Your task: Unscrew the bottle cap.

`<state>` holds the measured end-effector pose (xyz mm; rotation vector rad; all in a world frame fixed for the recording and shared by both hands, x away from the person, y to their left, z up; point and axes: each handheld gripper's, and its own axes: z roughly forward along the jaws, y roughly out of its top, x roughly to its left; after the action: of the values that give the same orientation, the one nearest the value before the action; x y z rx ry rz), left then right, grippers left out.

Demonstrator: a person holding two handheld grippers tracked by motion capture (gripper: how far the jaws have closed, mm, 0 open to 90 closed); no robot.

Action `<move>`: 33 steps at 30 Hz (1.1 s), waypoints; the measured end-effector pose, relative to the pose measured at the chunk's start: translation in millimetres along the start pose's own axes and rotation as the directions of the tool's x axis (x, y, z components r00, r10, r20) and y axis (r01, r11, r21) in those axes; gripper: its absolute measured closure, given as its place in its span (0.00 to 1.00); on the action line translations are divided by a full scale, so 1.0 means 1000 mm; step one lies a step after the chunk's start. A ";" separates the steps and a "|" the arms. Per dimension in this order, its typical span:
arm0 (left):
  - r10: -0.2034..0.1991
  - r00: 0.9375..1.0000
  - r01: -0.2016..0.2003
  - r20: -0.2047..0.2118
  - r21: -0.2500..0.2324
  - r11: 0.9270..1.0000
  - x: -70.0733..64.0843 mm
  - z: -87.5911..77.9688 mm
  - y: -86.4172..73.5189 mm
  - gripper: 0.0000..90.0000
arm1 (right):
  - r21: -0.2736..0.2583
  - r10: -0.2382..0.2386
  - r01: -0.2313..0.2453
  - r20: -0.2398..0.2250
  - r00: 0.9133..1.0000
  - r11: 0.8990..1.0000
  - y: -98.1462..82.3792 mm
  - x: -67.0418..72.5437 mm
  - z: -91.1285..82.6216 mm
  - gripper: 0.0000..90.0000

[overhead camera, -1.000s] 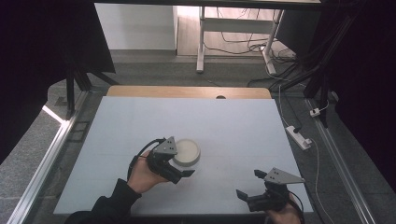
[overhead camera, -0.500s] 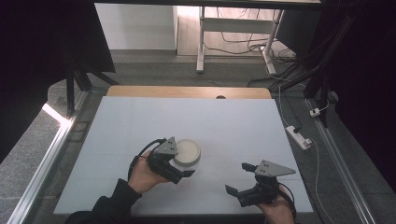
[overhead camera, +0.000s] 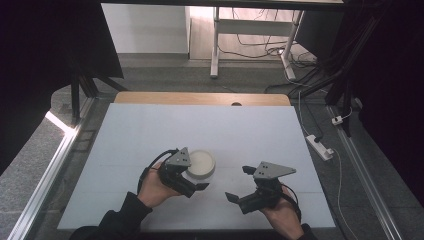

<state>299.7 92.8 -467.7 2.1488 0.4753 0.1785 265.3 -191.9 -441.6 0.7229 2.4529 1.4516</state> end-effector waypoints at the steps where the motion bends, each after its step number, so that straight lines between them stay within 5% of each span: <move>1: 0.001 1.000 -0.001 0.001 0.001 1.000 0.000 0.000 0.000 0.08 | -0.001 0.001 -0.001 0.003 1.000 1.000 0.002 0.001 0.002 0.00; 33: 0.013 1.000 -0.014 0.004 0.008 1.000 -0.003 0.003 0.001 0.08 | 0.014 -0.047 0.048 -0.041 0.998 0.999 0.056 0.015 0.069 0.00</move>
<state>298.1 89.1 -468.9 2.1602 0.4598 0.1797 298.0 -108.8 -426.3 0.6396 2.4959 1.4468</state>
